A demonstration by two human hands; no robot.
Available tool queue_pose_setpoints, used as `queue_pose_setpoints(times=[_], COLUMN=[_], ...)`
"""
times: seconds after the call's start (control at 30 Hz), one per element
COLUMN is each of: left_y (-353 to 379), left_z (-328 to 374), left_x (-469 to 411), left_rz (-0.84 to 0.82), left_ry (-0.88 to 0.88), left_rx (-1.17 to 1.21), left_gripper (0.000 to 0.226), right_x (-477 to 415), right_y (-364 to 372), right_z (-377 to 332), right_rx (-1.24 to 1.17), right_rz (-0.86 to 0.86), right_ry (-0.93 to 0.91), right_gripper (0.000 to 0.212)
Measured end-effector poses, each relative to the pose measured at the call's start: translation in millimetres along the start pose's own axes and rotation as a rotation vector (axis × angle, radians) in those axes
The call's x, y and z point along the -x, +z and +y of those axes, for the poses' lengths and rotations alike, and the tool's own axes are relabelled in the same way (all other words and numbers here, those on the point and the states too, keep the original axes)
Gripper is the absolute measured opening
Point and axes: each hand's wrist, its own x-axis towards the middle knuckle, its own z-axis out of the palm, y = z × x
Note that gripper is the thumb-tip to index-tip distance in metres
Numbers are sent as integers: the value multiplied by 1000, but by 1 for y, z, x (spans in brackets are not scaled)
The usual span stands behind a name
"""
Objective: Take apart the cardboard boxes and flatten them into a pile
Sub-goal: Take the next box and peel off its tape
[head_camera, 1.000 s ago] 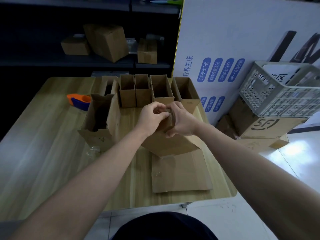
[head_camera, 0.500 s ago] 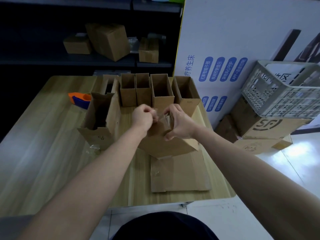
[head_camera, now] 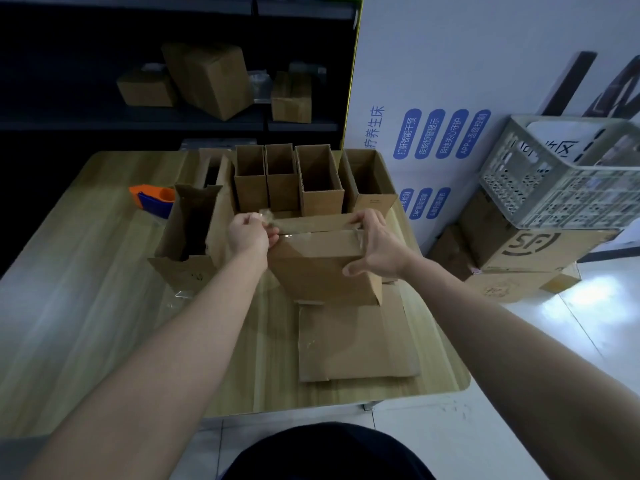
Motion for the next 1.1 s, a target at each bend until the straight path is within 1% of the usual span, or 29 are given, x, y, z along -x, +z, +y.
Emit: queue_pose_setpoints(times=[0.03, 0.1, 0.17, 0.2, 0.3, 0.37, 0.43, 0.47, 0.5, 0.53, 0.57, 0.63, 0.7, 0.8, 0.9, 1.03, 1.1], left_y=[2, 7, 13, 16, 23, 29, 36, 40, 41, 38, 33, 18, 5, 3, 4, -5, -13], left_z=[0, -2, -8, -12, -25, -31, -30, -28, -26, -23, -18, -10, -6, -3, -3, 5, 10], left_x=[3, 11, 17, 20, 27, 34, 46, 49, 50, 48, 43, 26, 11, 5, 2, 1, -2], left_rz=[-73, -244, -319, -333, -370, -386, -423, -454, -477, -476, -442, -268, -106, 25, 100, 184, 216], left_ry=[71, 227, 342, 398, 560, 646, 660, 630, 571, 476, 357, 131, 7, -78, -139, -146, -110], left_rx=[-92, -419, -758, -866, -1004, -1027, -1000, -973, -917, -821, -684, -394, -249, -113, 5, 100, 160], left_gripper=[18, 35, 58, 60, 35, 21, 11, 10, 9, 7, 6, 9, 9, 9, 10, 9, 11], right_x=[3, 8, 11, 11, 8, 6, 4, 4, 4, 5, 6, 9, 11, 7, 4, 6, 10], right_y=[0, 1, 4, 6, 6, 7, 13, 17, 20, 21, 19, 8, 0, -1, -3, -19, -30], right_z=[5, 10, 12, 11, 9, 6, 3, 1, 1, 3, 5, 11, 14, 7, -1, 1, 6], right_rx=[-7, 1, 48, 89, 275, 476, 681, 734, 747, 734, 705, 647, 626, 617, 624, 636, 581], right_rz=[2, -2, -31, -52, -119, -160, -203, -223, -236, -236, -227, -206, -209, -191, -175, -160, -157], right_ry=[16, 34, 42, 55, 118, 164, 174, 169, 166, 172, 184, 207, 197, 146, 113, 82, 113], right_gripper=[78, 80, 81, 82, 86, 96, 111, 116, 119, 120, 119, 117, 115, 115, 112, 110, 111])
